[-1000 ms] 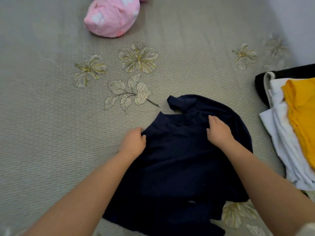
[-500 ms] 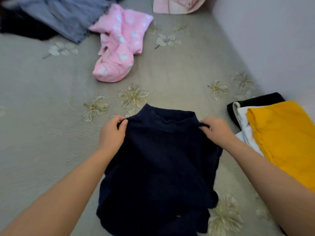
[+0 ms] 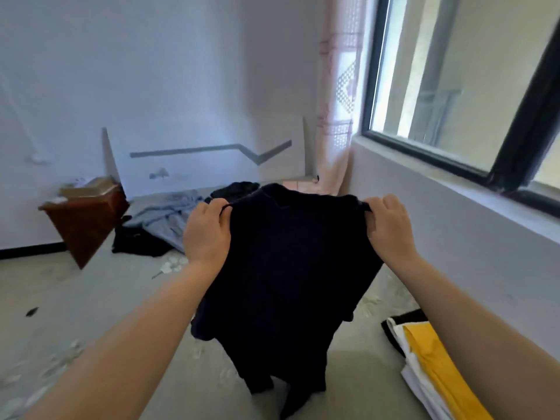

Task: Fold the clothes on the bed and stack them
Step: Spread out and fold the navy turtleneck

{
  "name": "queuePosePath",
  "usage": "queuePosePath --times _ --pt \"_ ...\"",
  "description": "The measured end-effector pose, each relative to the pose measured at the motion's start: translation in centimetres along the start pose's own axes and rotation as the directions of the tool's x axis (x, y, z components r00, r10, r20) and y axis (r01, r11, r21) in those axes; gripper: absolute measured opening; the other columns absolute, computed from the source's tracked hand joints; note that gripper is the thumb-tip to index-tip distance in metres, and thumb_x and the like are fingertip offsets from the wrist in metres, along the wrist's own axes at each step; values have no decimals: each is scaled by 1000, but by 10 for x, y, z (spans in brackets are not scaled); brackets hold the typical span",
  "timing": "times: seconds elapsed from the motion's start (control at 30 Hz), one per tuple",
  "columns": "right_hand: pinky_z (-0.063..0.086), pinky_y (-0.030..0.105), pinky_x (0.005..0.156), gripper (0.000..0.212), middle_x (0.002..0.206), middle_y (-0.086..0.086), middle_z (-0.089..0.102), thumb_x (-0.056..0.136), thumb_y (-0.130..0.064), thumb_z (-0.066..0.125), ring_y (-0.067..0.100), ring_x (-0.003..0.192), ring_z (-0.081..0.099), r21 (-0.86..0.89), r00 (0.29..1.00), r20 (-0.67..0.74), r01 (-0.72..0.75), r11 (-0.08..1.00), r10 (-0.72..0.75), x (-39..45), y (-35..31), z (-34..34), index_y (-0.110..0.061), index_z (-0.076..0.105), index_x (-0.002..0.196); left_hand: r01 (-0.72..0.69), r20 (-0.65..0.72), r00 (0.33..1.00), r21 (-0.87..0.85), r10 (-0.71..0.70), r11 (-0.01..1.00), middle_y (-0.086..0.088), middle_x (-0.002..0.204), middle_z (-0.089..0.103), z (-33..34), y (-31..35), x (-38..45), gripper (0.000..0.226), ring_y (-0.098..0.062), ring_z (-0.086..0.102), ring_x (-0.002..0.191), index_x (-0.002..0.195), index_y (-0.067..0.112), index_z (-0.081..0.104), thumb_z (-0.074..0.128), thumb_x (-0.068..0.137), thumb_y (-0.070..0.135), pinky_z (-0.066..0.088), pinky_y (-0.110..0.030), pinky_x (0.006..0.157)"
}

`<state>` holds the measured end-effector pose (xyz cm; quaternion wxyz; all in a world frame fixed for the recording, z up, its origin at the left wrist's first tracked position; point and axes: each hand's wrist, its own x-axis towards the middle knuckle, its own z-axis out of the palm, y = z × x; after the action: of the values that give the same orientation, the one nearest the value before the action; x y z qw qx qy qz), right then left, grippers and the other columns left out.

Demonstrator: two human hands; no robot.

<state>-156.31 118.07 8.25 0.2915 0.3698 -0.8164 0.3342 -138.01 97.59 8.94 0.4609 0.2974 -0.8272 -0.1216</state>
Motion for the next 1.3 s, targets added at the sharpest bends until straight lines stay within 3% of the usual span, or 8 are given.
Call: queuePosePath --times 0.17,0.3,0.53,0.77,0.9,1.03,1.17,1.3 --pt "47 44 58 13 68 26 52 74 0 56 42 63 54 -142 967 -187 150 979 -175 -6 -52 -71 10 63 79 -109 -99 988 101 119 989 -26 89 53 -73 18 2 21 -38 47 88 98 -1 62 48 94 14 31 -41 72" --pt "49 42 53 28 66 24 54 76 -14 41 39 55 55 -226 928 -266 203 953 -261 -38 -99 -112 8 58 72 -104 -154 980 133 124 986 -24 89 51 -133 18 -16 19 -37 44 88 97 1 62 49 93 14 24 -39 74" --pt "47 42 55 28 64 21 52 76 -19 40 36 55 54 -249 892 -320 245 937 -318 -106 -167 -180 4 52 65 -203 -192 954 154 231 967 -24 87 51 -240 5 -73 15 -39 46 85 93 -1 63 53 91 11 31 -45 77" --pt "47 43 59 36 67 22 54 80 -26 41 38 60 54 -275 867 -302 318 907 -396 -131 -201 -205 5 53 66 -334 -283 878 216 386 918 -24 73 54 -304 -16 -109 24 -41 53 68 80 -3 65 50 85 16 42 -48 63" --pt "48 42 59 42 66 23 55 79 -31 43 38 58 57 -299 859 -222 390 871 -461 -138 -189 -179 7 54 66 -413 -224 850 280 478 867 -22 68 54 -292 -39 -117 33 -37 55 61 75 -3 63 42 84 21 44 -44 55" --pt "48 39 52 40 61 22 54 79 -30 43 35 53 56 -225 888 -88 424 877 -451 -150 -159 -116 6 53 63 -415 -75 884 327 461 849 -19 64 54 -237 -76 -125 33 -33 55 57 72 -2 63 44 84 22 42 -36 50" --pt "46 34 49 38 57 19 52 80 -28 43 33 49 53 -144 907 82 420 896 -412 -172 -114 -21 4 52 60 -335 112 942 330 316 883 -20 64 56 -149 -128 -146 34 -35 57 58 70 -2 63 43 82 23 44 -37 50" --pt "46 34 49 36 58 21 53 80 -23 42 34 50 55 -89 902 263 377 922 -343 -203 -71 79 5 53 60 -221 308 946 371 105 902 -23 67 56 -62 -182 -178 22 -39 57 63 74 -5 63 55 82 14 43 -43 57"
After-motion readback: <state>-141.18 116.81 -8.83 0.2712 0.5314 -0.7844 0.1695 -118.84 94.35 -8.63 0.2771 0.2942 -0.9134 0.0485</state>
